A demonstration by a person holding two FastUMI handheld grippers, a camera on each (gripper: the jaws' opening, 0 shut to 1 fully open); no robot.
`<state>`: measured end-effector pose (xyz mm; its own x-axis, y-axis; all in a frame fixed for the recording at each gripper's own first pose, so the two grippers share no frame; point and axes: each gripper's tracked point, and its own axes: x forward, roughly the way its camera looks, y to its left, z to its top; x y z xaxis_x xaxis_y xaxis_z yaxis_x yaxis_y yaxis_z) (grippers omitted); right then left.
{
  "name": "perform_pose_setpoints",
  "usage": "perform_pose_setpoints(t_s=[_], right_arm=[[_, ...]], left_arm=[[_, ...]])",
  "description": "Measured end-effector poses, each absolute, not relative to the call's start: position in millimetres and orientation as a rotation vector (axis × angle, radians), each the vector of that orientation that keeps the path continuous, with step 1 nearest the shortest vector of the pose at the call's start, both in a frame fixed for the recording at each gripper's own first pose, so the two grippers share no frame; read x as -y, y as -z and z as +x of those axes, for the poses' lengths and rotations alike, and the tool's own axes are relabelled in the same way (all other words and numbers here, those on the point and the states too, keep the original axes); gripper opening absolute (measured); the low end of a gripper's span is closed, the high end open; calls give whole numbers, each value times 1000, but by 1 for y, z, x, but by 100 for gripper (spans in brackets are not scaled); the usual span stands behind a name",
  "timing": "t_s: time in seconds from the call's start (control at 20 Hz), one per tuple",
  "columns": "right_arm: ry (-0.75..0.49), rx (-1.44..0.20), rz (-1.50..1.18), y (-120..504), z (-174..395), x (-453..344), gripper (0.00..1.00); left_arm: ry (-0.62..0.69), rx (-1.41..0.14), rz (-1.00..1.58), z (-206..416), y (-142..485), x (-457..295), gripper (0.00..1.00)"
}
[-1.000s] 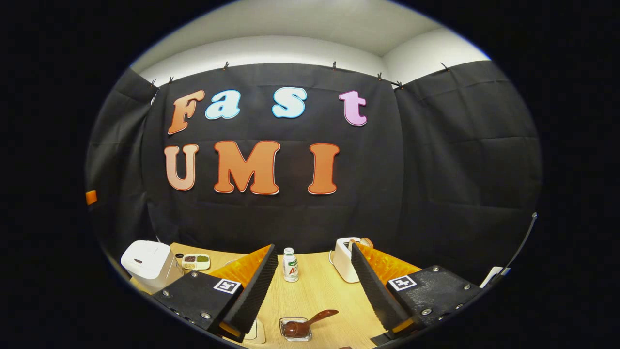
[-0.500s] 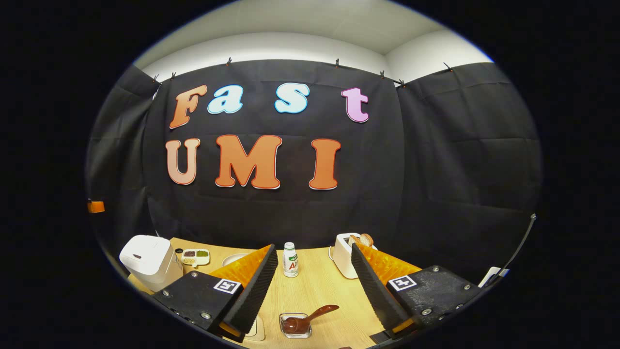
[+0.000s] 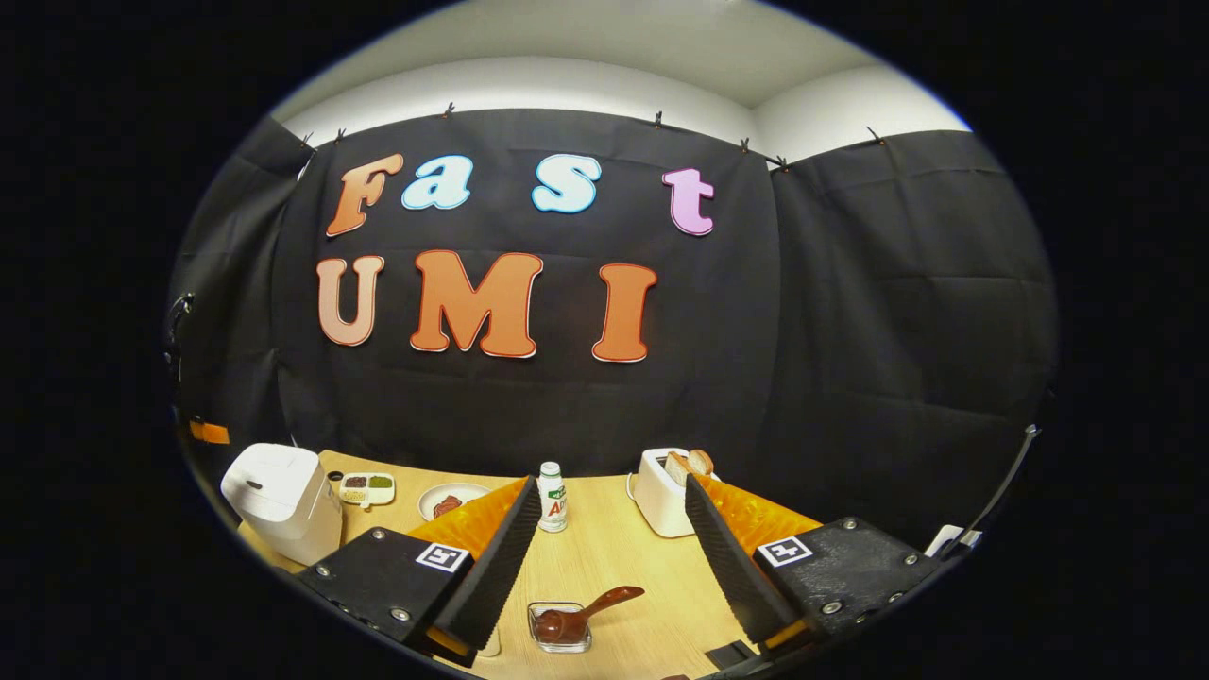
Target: Close the left gripper, press the button to open the rice cooker; take a wooden spoon from the chopstick holder with the right hand, scoop a spoonful of rice and pour it into the rice cooker, then put the wooden spoon back into the chopstick holder.
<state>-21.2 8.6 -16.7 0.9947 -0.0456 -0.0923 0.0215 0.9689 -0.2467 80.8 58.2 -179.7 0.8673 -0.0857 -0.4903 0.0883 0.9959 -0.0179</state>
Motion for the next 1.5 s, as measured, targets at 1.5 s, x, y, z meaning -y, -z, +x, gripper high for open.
perform_pose_setpoints(t_s=[1.5], right_arm=[[59, -118, -234, 31, -19, 2, 95]], left_arm=[[25, -379, 111, 108, 146, -54, 4]])
